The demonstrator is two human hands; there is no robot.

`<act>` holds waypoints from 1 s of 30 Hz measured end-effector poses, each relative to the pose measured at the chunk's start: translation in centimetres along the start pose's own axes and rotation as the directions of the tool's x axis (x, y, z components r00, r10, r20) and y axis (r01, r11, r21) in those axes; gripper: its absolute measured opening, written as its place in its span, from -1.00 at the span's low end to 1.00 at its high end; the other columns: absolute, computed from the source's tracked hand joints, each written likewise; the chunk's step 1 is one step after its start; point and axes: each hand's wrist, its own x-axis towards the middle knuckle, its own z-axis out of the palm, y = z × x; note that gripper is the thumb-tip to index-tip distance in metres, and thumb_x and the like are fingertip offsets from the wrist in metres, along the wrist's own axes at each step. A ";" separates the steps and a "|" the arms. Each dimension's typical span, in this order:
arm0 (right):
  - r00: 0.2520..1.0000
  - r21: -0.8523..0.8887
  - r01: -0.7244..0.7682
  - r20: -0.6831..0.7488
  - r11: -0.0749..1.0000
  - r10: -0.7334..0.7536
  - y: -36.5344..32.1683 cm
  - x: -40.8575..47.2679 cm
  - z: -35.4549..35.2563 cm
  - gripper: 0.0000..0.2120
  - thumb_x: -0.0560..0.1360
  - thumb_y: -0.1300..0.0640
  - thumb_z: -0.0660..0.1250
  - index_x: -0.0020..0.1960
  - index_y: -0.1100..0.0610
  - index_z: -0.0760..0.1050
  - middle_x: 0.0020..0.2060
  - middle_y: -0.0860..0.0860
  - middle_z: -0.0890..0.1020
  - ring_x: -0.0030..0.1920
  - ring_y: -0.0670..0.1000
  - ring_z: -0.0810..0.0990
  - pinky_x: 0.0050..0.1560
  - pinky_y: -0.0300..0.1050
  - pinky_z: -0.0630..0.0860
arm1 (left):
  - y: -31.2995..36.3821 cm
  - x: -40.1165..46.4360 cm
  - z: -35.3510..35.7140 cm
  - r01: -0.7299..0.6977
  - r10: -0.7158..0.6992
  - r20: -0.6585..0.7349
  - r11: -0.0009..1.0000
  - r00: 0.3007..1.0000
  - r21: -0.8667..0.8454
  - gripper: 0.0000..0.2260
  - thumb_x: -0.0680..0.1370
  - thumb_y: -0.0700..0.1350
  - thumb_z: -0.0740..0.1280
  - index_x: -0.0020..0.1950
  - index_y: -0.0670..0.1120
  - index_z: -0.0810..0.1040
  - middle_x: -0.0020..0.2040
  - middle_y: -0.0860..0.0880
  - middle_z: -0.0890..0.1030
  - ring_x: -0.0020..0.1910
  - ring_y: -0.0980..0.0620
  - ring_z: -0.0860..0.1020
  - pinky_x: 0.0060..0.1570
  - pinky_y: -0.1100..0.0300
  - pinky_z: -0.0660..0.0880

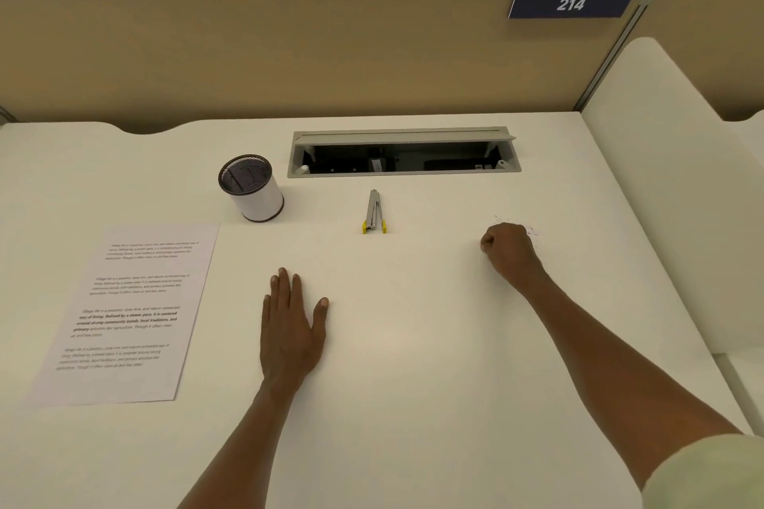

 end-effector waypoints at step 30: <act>0.897 0.124 0.435 0.028 0.892 -0.441 -19.3 0.2 4.9 -0.64 0.31 0.50 0.08 -0.32 0.02 0.22 -0.24 -0.01 0.42 -0.17 -0.01 0.37 -0.10 -0.18 0.24 | 0.2 0.1 0.5 0.001 0.000 -0.029 0.999 1.000 0.051 -0.38 0.65 0.18 -0.01 0.62 -0.14 0.15 0.66 -0.12 0.03 0.64 -0.07 -0.02 0.60 -0.01 0.00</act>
